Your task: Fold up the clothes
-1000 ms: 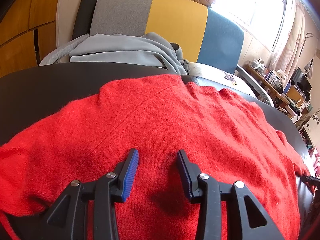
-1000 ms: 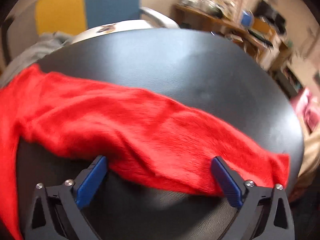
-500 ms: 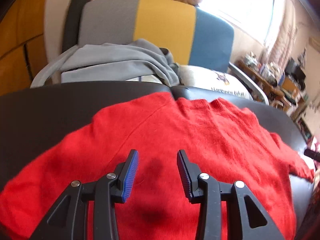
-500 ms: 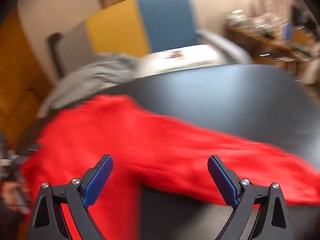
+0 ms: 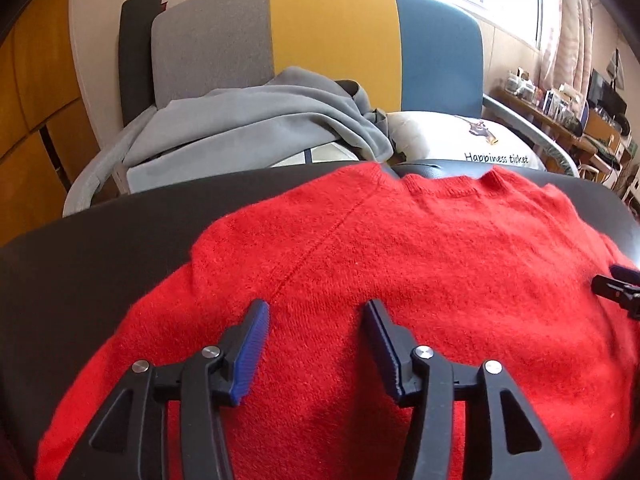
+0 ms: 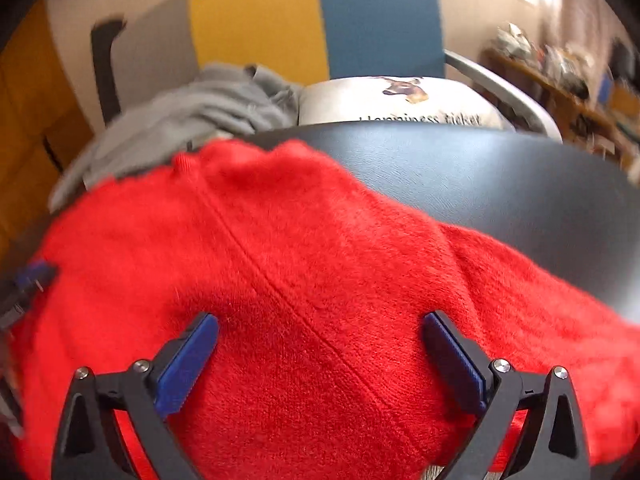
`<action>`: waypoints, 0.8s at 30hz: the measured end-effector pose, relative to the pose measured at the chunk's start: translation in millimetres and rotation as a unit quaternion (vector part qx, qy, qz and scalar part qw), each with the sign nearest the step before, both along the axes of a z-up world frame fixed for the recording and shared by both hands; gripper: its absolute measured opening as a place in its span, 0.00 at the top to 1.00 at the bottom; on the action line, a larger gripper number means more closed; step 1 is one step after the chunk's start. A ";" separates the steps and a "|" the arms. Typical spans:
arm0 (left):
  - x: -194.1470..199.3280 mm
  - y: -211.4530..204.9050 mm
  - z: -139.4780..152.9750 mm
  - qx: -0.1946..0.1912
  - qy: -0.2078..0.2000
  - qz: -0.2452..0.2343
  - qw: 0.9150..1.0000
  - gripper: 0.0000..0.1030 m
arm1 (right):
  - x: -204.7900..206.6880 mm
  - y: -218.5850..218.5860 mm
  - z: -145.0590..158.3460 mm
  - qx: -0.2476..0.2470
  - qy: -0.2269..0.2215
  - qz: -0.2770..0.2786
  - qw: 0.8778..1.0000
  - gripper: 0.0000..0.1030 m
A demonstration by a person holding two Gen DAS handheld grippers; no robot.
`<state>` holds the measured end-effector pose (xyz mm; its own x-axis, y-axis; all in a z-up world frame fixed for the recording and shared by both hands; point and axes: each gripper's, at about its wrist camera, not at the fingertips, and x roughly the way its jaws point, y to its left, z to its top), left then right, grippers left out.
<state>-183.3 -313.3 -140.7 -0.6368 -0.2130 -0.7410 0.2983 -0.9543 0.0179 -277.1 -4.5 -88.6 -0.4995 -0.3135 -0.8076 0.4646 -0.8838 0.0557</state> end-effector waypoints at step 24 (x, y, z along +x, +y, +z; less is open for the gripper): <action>278.9 78.9 20.3 0.093 0.008 -0.014 0.996 0.51 | 200.4 119.2 17.5 -0.108 -0.098 0.140 0.979 0.00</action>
